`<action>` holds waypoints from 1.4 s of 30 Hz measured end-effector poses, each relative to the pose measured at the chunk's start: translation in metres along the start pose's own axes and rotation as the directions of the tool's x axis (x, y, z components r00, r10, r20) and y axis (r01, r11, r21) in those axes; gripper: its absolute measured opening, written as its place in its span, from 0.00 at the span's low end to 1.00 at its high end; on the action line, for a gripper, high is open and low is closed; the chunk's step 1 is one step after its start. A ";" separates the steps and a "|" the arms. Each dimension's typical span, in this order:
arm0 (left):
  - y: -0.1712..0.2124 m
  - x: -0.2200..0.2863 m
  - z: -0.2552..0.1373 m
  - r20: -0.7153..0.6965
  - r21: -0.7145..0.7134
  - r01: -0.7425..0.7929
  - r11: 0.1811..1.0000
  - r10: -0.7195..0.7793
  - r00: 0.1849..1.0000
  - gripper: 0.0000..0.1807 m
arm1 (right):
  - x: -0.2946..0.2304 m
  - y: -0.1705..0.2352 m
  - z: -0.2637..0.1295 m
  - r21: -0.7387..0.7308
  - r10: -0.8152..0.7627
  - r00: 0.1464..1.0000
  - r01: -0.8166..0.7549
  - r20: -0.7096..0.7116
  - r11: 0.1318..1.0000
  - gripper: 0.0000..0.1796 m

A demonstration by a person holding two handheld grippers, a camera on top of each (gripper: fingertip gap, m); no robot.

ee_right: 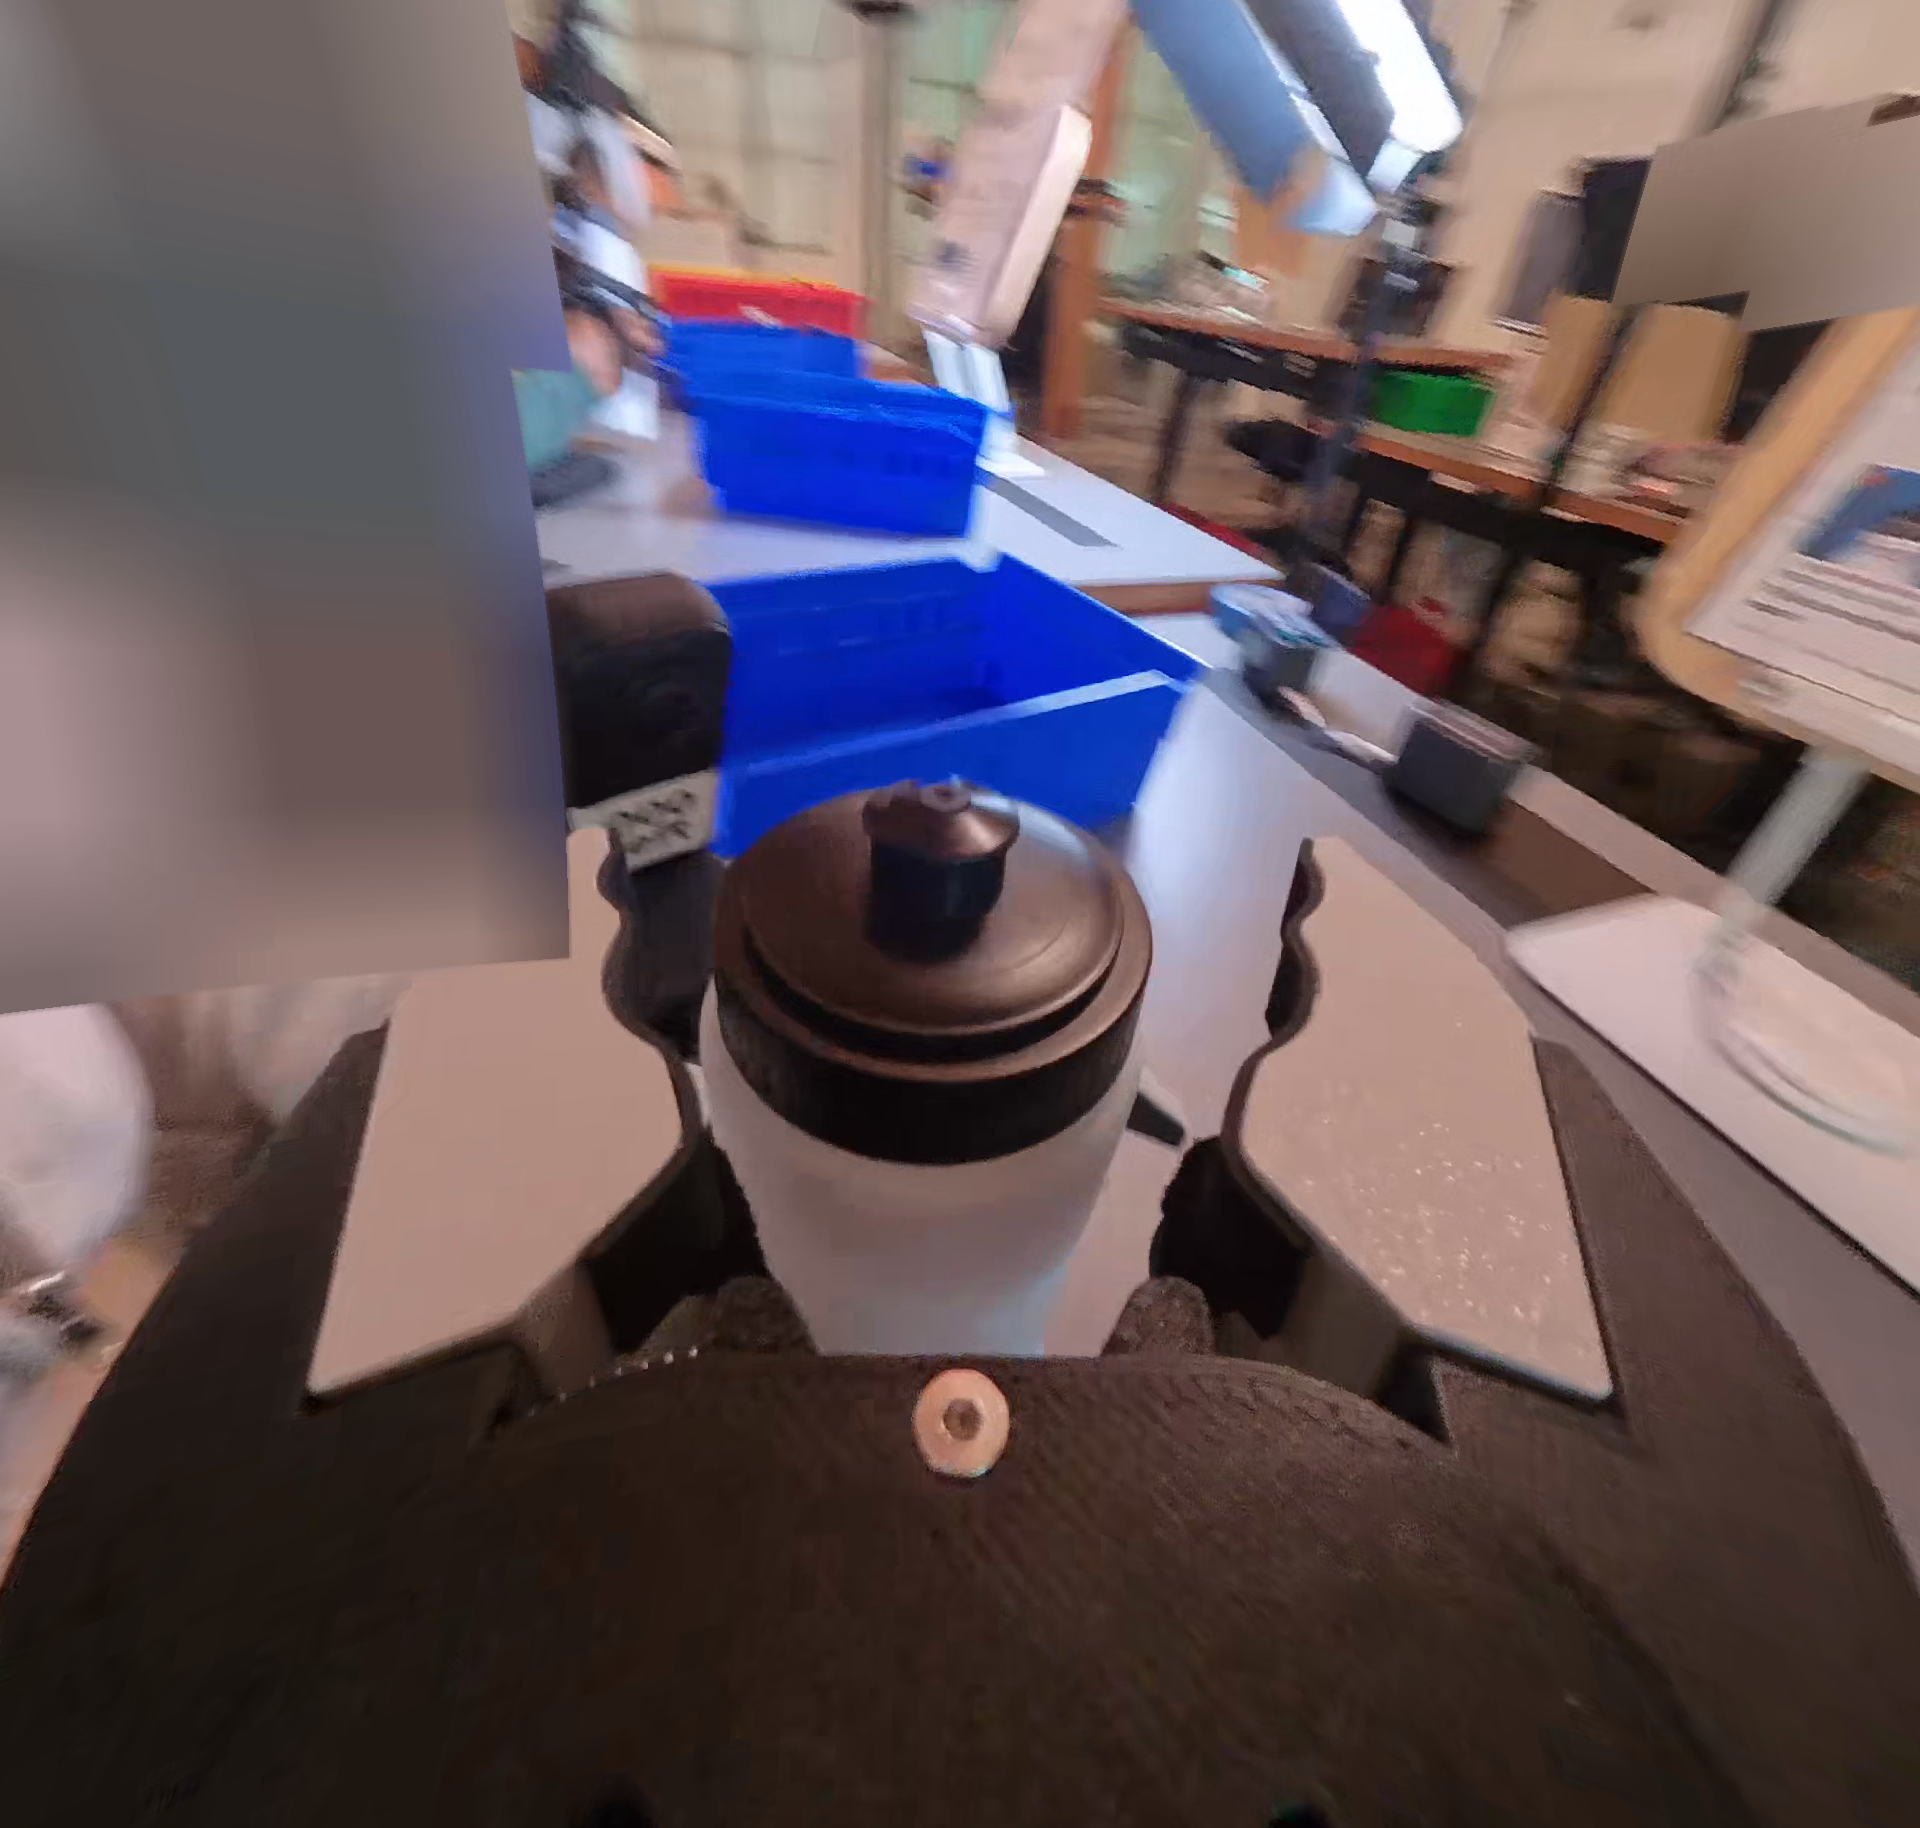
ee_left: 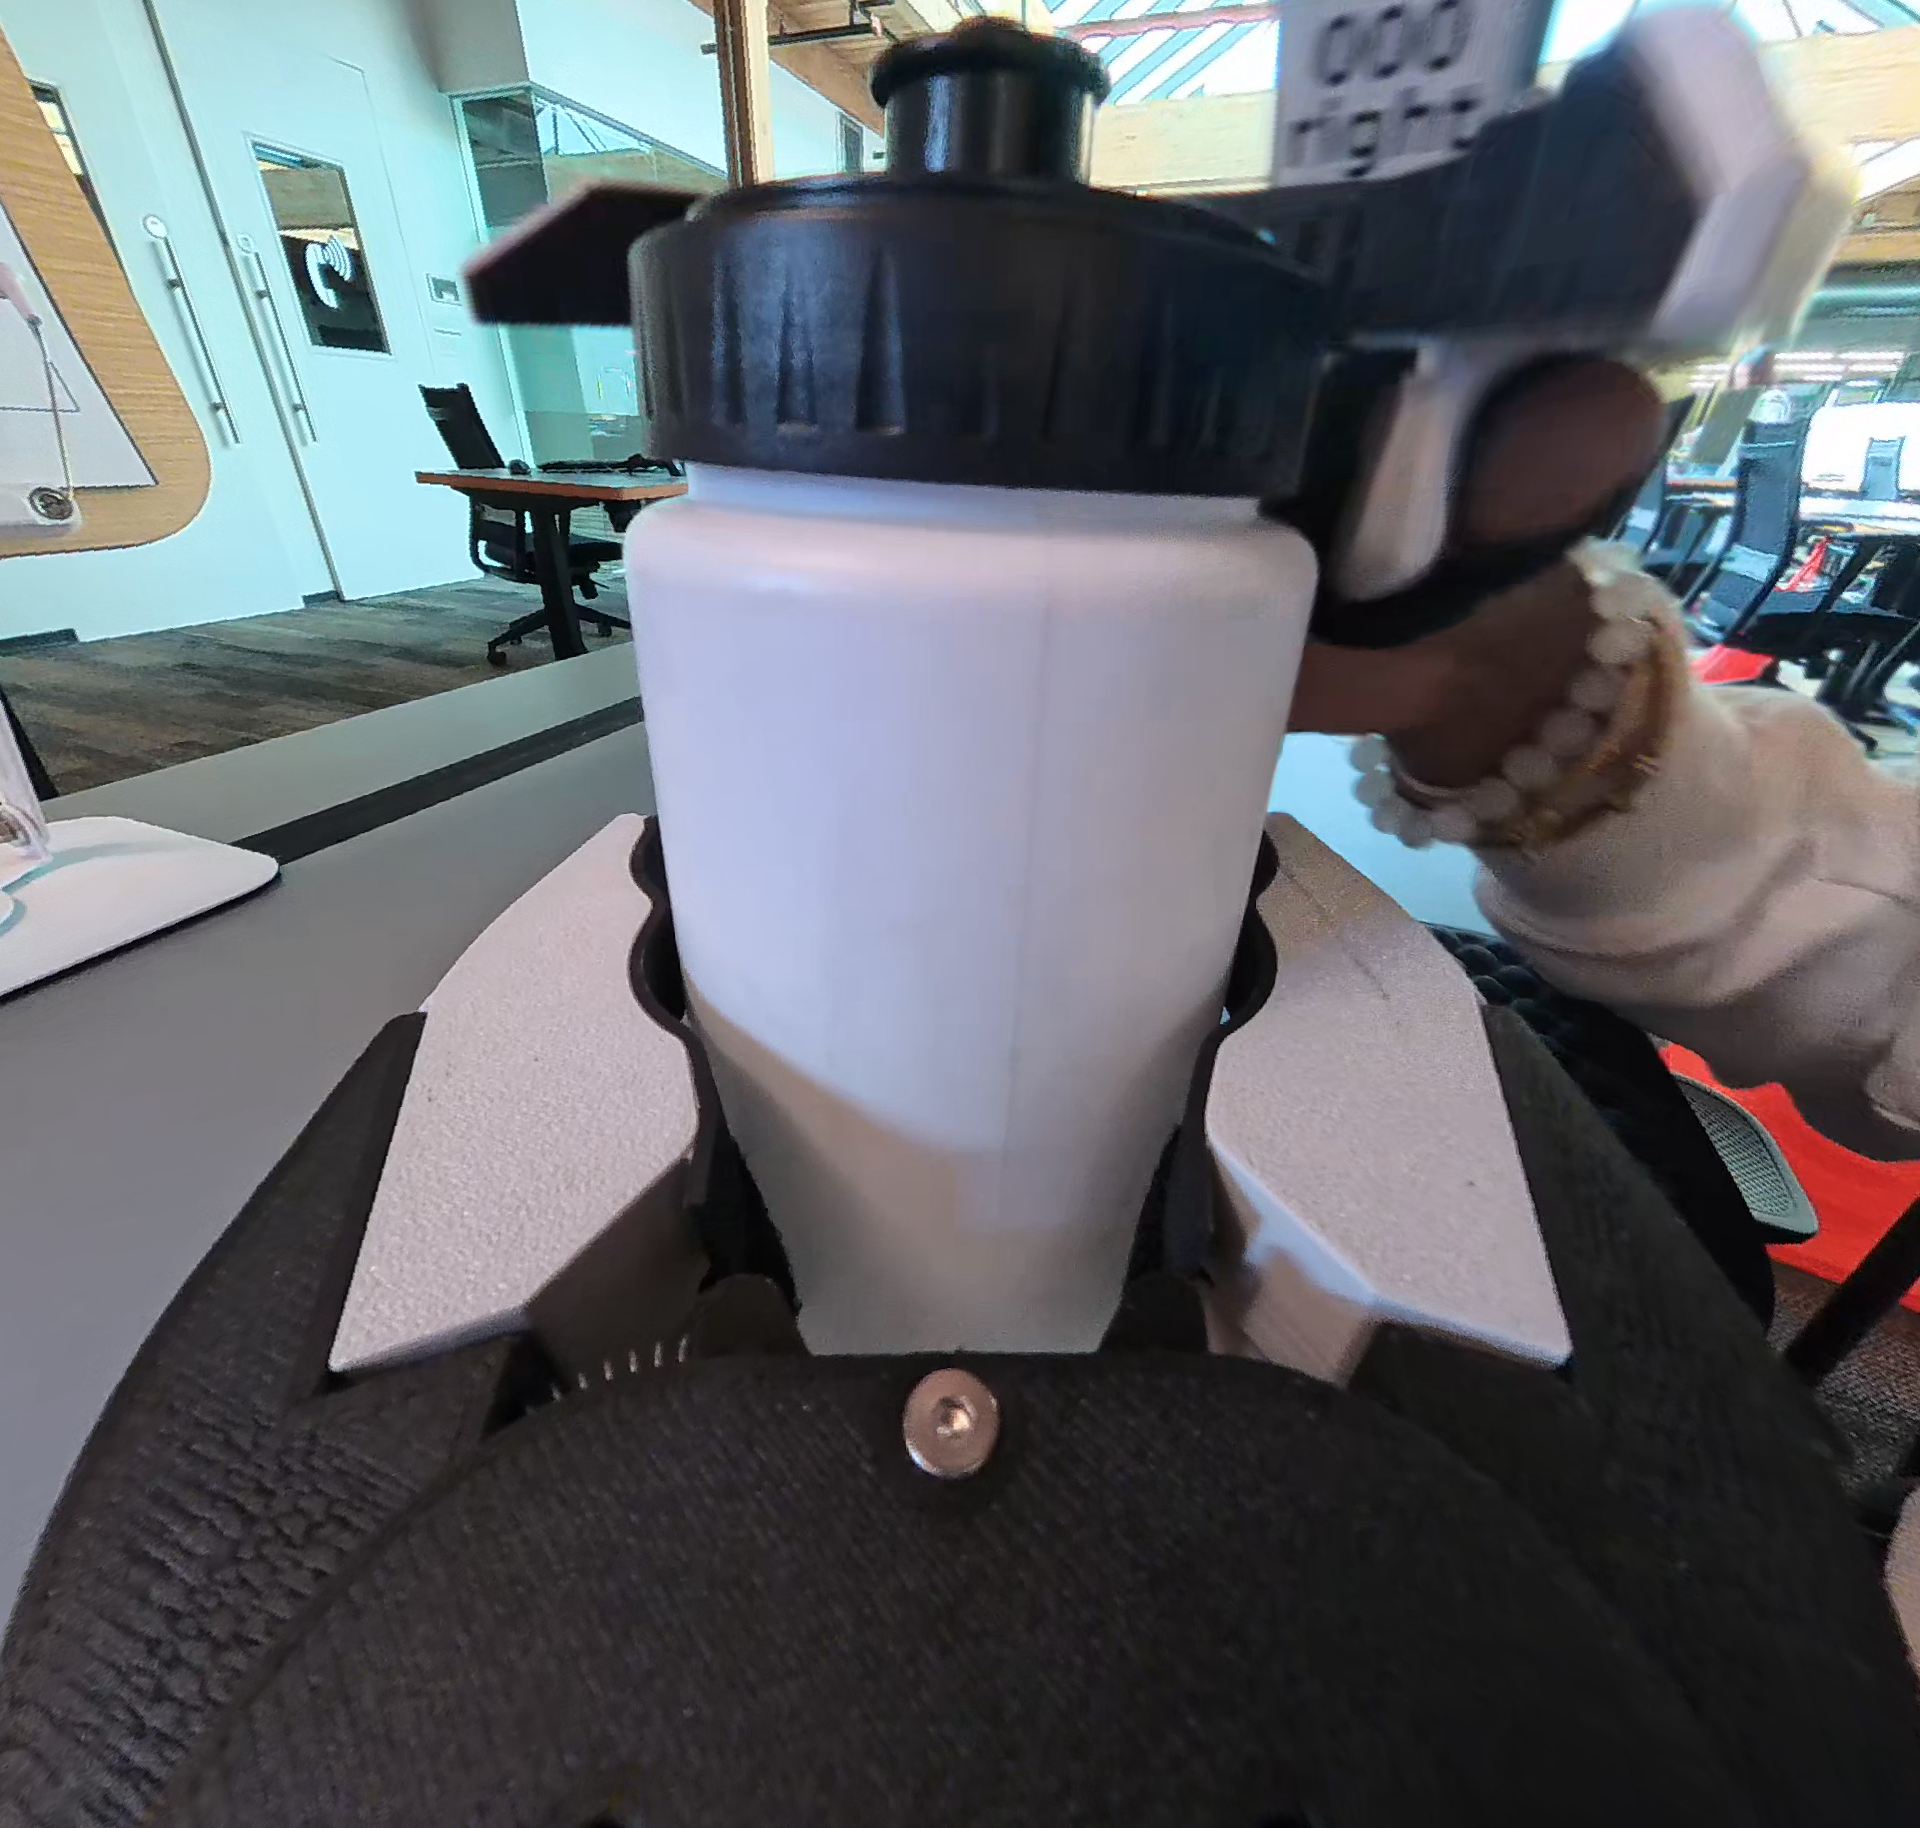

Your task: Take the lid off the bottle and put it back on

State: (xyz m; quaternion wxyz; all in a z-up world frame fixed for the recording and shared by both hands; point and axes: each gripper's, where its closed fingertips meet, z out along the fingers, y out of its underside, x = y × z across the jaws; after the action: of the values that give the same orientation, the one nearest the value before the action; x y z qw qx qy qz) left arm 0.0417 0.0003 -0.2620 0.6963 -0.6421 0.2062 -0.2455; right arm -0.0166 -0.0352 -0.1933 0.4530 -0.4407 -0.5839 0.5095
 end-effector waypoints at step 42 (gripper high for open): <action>0.000 0.005 0.000 -0.010 -0.010 -0.022 1.000 0.022 1.000 0.57 | -0.023 -0.004 -0.005 0.063 0.023 0.939 -0.048 0.342 0.997 0.50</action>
State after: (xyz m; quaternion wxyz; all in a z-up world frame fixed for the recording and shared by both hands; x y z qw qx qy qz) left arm 0.0456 -0.0028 -0.2622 0.6946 -0.6423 0.2180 -0.2397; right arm -0.0075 -0.0569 -0.1904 0.3510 -0.3399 -0.6271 0.6066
